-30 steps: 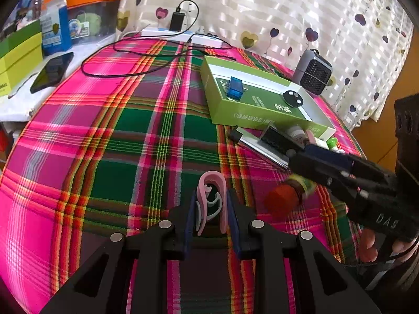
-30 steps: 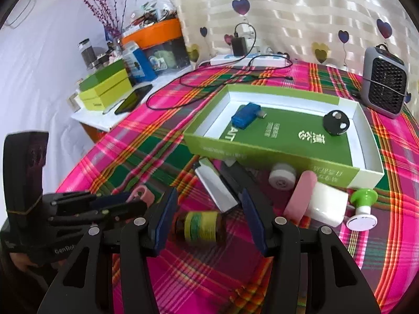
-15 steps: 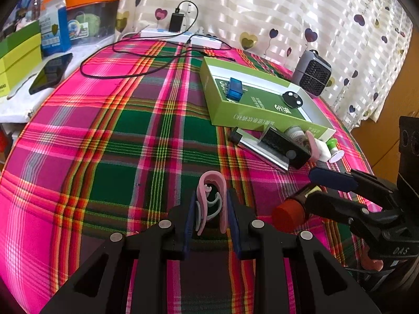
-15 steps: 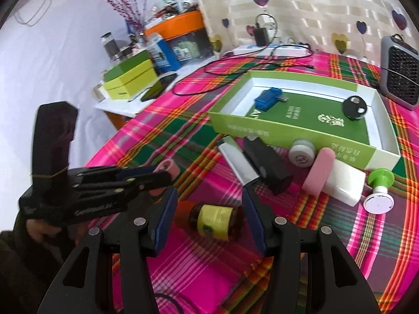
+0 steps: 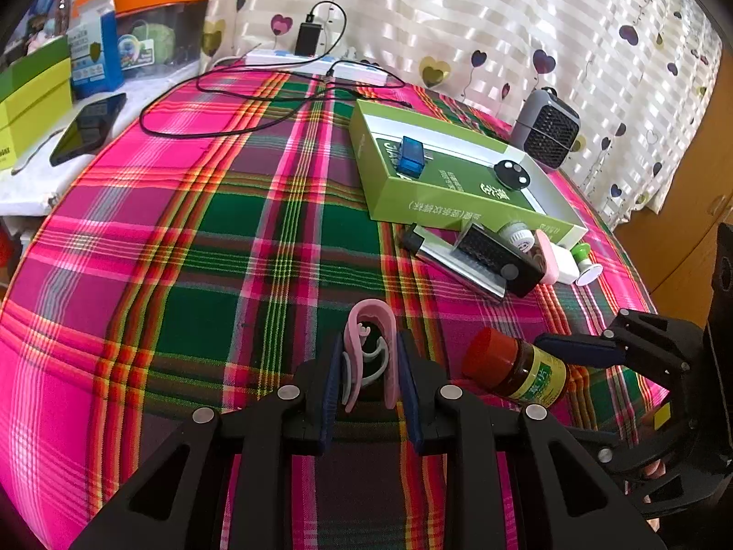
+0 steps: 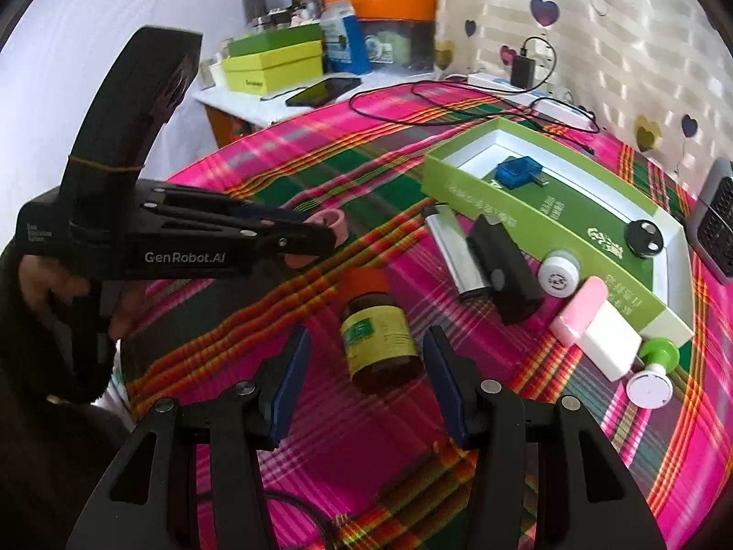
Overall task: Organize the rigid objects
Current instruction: 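Close the right tool on the brown medicine bottle while the left tool holds the pink clip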
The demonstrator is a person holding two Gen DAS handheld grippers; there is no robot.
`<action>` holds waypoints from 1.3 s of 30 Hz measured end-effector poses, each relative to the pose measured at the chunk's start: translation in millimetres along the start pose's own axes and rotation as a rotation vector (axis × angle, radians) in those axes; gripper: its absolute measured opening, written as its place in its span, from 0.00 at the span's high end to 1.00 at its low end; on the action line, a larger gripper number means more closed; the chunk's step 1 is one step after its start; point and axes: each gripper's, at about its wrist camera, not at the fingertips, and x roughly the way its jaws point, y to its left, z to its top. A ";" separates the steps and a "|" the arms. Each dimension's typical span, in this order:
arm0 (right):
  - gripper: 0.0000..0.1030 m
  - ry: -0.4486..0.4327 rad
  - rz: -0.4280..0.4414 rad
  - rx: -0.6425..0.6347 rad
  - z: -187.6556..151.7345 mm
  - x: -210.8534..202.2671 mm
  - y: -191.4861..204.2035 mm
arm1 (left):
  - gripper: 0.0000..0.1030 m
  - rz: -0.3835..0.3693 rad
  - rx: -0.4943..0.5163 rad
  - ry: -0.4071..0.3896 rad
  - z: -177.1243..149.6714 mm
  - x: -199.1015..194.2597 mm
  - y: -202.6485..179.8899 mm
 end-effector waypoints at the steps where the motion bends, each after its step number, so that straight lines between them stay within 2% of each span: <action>1: 0.49 0.005 -0.006 -0.002 1.1 2.4 0.0 | 0.78 0.000 0.000 0.000 -0.1 0.0 -0.1; 15: 0.49 0.020 -0.018 0.119 5.9 14.3 -16.1 | 0.78 0.010 0.015 -0.004 0.7 -0.1 -2.9; 22: 0.50 0.013 -0.046 0.106 6.1 15.9 -14.0 | 0.78 0.019 0.029 -0.004 1.6 0.5 -3.4; 31: 0.68 -0.003 -0.046 0.145 5.5 13.7 -21.1 | 0.78 0.029 0.045 -0.009 0.8 1.2 -4.8; 39: 0.68 -0.005 -0.039 0.150 5.8 13.4 -20.9 | 0.78 0.034 0.048 -0.009 0.4 1.1 -4.5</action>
